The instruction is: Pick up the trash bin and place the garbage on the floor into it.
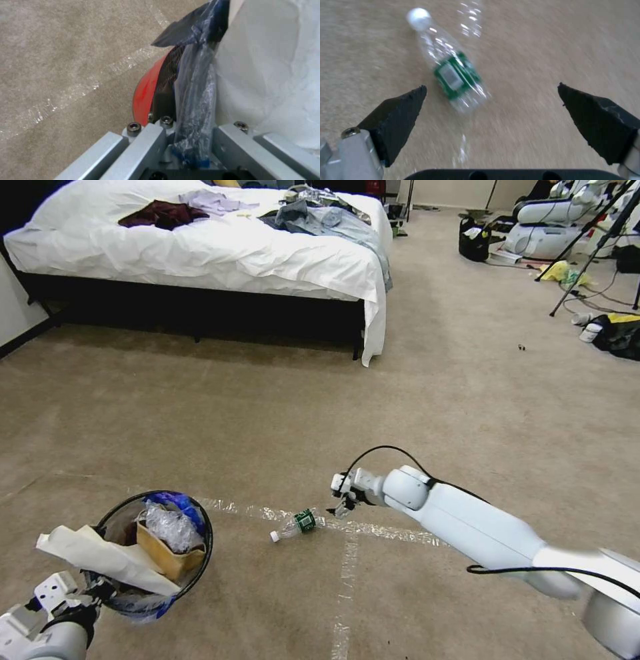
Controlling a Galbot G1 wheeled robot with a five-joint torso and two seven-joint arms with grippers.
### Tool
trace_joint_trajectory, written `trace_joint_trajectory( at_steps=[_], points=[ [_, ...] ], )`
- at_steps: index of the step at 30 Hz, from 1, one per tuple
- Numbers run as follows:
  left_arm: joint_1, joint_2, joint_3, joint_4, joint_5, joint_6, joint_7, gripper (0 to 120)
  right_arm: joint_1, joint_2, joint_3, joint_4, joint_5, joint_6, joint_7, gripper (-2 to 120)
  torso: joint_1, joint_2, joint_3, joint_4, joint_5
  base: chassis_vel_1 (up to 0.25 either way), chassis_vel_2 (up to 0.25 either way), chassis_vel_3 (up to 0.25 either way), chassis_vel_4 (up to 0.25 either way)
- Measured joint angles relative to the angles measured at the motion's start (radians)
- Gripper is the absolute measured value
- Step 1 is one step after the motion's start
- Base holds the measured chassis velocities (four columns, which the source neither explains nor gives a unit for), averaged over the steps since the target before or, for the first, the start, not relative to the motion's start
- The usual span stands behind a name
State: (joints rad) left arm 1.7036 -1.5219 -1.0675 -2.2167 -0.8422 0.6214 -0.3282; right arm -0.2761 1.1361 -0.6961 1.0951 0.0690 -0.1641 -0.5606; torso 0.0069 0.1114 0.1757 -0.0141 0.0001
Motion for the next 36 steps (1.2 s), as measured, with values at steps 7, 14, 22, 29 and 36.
trace_joint_trajectory(
  at_steps=[7, 14, 22, 29, 36],
  points=[
    [0.003, -0.005, -0.009, 0.000, 0.000, -0.002, 0.000, 0, 0.005, 0.101, -0.024, -0.134, -0.097, 0.114, -0.088, 100, 0.000, 0.000, 0.000, -0.0001, -0.0002, 0.000, 0.000, 0.000, 0.000],
    [0.002, -0.005, -0.007, 0.008, 0.002, -0.003, 0.001, 0, 0.014, 0.151, -0.031, -0.251, -0.147, 0.169, -0.100, 99, 0.000, 0.000, 0.000, -0.0002, -0.0002, 0.000, 0.000, 0.000, 0.000],
    [0.003, -0.004, -0.008, 0.010, 0.002, -0.004, 0.002, 0, 0.005, 0.201, -0.005, -0.359, -0.182, 0.217, -0.093, 98, 0.000, 0.000, 0.000, -0.0002, -0.0003, 0.000, 0.000, 0.000, 0.000],
    [0.006, -0.003, -0.010, 0.014, 0.001, -0.006, 0.002, 0, -0.038, 0.233, 0.020, -0.409, -0.199, 0.240, -0.068, 86, 0.000, 0.000, 0.000, -0.0002, -0.0001, 0.000, 0.000, 0.000, 0.000],
    [0.010, -0.003, -0.009, 0.015, 0.000, -0.007, 0.004, 0, -0.054, 0.264, 0.044, -0.475, -0.221, 0.279, -0.045, 85, 0.000, 0.000, 0.000, -0.0002, -0.0002, 0.000, 0.000, 0.000, 0.000]
  ],
)
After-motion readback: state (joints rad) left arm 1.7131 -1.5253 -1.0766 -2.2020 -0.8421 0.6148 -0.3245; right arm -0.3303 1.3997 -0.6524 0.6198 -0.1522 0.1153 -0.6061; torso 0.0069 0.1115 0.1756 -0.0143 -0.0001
